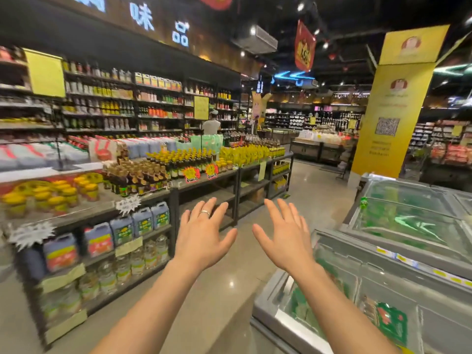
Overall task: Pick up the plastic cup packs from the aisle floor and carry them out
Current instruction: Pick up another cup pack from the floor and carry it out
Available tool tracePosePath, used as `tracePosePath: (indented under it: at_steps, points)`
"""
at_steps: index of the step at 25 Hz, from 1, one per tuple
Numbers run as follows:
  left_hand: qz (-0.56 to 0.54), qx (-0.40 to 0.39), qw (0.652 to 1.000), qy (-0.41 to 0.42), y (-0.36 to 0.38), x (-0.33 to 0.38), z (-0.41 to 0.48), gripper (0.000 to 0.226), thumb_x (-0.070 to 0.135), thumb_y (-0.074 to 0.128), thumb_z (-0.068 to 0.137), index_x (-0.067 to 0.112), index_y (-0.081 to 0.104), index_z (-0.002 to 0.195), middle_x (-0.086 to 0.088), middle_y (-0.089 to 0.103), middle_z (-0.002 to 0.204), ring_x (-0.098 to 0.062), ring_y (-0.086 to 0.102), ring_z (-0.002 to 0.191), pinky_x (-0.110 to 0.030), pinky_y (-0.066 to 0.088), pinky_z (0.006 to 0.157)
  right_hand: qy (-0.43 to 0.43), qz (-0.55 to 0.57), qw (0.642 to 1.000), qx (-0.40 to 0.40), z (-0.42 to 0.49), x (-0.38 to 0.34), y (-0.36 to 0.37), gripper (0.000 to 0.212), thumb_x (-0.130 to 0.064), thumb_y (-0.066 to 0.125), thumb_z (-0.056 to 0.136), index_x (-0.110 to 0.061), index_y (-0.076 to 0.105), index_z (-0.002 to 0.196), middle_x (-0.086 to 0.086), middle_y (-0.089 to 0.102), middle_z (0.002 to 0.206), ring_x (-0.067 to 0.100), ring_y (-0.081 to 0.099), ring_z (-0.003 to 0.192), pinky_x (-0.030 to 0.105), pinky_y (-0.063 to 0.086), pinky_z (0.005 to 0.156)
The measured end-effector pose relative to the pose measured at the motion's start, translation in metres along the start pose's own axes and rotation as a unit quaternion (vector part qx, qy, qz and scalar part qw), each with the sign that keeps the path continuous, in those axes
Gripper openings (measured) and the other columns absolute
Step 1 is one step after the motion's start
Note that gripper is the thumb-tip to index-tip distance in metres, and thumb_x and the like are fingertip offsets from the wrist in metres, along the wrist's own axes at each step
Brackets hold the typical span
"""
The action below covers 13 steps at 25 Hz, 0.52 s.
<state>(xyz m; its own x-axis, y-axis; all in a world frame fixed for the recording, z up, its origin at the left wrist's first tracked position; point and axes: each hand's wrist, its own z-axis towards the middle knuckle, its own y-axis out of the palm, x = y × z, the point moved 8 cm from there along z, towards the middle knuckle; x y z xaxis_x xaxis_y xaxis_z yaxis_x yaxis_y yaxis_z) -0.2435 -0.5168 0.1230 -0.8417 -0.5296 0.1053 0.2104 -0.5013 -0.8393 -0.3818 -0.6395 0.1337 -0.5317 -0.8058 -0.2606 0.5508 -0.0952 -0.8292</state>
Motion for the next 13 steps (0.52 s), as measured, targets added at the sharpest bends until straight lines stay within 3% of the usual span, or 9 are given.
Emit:
tracePosePath:
  at_steps: [6,13]
  points:
    - [0.062,0.027,0.996,-0.058,-0.076,-0.146,-0.037,0.082,0.071,0.015,0.079,0.035,0.027,0.152,0.002,0.026,0.16,-0.022,0.021,0.147,-0.049,0.022,0.117,-0.056,0.049,0.997,0.005,0.015,-0.158,0.027,0.07,-0.06,0.039,0.094,-0.035,0.014,0.155,-0.001,0.013,0.163,0.022,0.005,0.15,0.043,0.01,0.12]
    - [0.134,0.038,0.98,-0.143,-0.16,-0.32,-0.111,0.079,0.07,0.02,0.08,0.036,0.031,0.15,0.003,0.03,0.159,-0.022,0.024,0.146,-0.048,0.024,0.116,-0.133,0.11,0.985,-0.018,0.007,-0.35,0.076,0.071,-0.062,0.039,0.094,-0.034,0.016,0.155,-0.001,0.014,0.163,0.023,0.007,0.15,0.044,0.011,0.119]
